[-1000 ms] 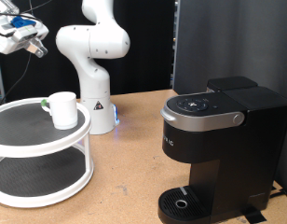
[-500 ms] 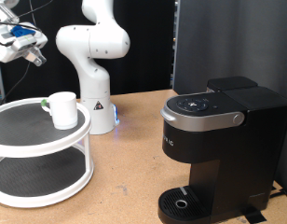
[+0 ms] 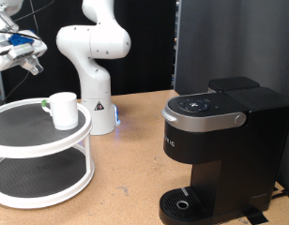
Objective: Make a cup of coffee with the keurig machine
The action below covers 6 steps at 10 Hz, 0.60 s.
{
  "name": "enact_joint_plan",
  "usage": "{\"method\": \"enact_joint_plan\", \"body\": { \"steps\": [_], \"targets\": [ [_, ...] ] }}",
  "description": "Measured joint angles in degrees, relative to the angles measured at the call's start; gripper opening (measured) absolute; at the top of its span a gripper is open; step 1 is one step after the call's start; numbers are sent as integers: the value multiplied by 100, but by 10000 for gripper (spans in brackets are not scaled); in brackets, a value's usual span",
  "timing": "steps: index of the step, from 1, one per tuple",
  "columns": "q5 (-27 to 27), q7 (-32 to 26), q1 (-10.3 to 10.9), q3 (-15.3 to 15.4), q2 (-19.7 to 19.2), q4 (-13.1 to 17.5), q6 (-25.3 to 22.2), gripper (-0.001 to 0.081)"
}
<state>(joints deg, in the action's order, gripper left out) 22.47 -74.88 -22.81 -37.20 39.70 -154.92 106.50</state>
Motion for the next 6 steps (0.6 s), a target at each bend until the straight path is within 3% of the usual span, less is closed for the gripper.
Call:
{"method": "enact_joint_plan", "body": {
  "steps": [6],
  "targets": [
    [52,-442,48,-64,-355,-148,481,4]
  ]
}}
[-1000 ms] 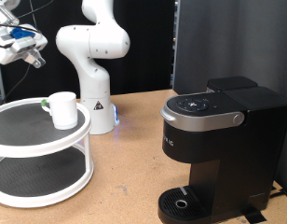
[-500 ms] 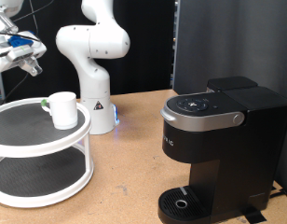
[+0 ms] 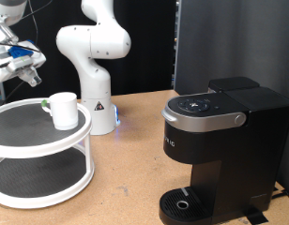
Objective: Make a cup of coffee with the keurig machine
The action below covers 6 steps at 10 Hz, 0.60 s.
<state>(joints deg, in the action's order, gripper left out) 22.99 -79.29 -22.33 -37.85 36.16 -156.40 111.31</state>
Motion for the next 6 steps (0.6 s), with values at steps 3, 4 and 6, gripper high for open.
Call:
{"method": "enact_joint_plan", "body": {
  "steps": [3,4,6],
  "targets": [
    [68,-131,15,-27,-106,-58,106,4],
    [98,-154,18,-29,-128,-81,149,127],
    [131,-189,32,-30,-144,-144,247,401]
  ]
}}
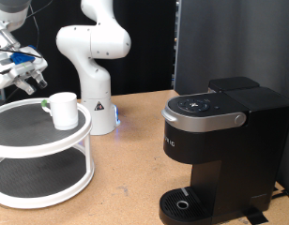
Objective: Make a cup of coffee with the keurig machine
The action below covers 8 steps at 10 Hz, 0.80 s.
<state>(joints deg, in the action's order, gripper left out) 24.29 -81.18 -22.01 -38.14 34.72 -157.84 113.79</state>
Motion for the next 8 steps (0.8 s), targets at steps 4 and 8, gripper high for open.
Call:
{"method": "enact_joint_plan", "body": {
  "steps": [4,8],
  "targets": [
    [76,-104,27,0,-25,-177,337,717],
    [228,-354,180,-19,-217,-269,563,803]
  ]
}}
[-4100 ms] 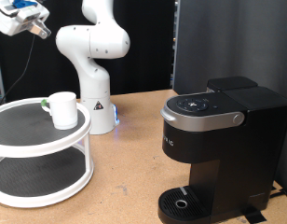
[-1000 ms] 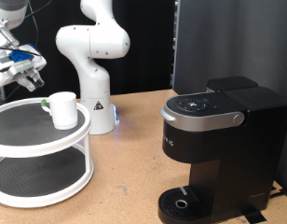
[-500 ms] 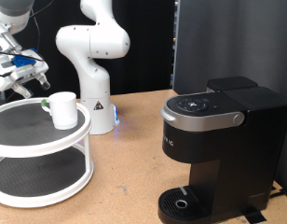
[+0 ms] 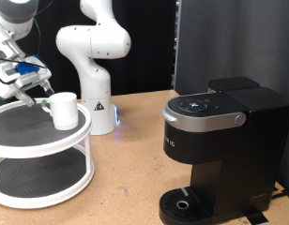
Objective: Make a cup of coffee with the keurig machine
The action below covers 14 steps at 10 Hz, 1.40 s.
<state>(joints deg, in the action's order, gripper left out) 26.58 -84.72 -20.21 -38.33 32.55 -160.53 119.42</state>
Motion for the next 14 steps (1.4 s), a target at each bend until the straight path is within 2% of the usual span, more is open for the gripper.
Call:
{"method": "enact_joint_plan", "body": {
  "steps": [6,12,13,14],
  "targets": [
    [16,-431,36,-38,-243,-78,25,805],
    [17,-607,35,-83,-288,-161,120,805],
    [22,-663,35,-106,-288,-167,119,703],
    [23,-714,37,-142,-288,-173,116,703]
  ]
}}
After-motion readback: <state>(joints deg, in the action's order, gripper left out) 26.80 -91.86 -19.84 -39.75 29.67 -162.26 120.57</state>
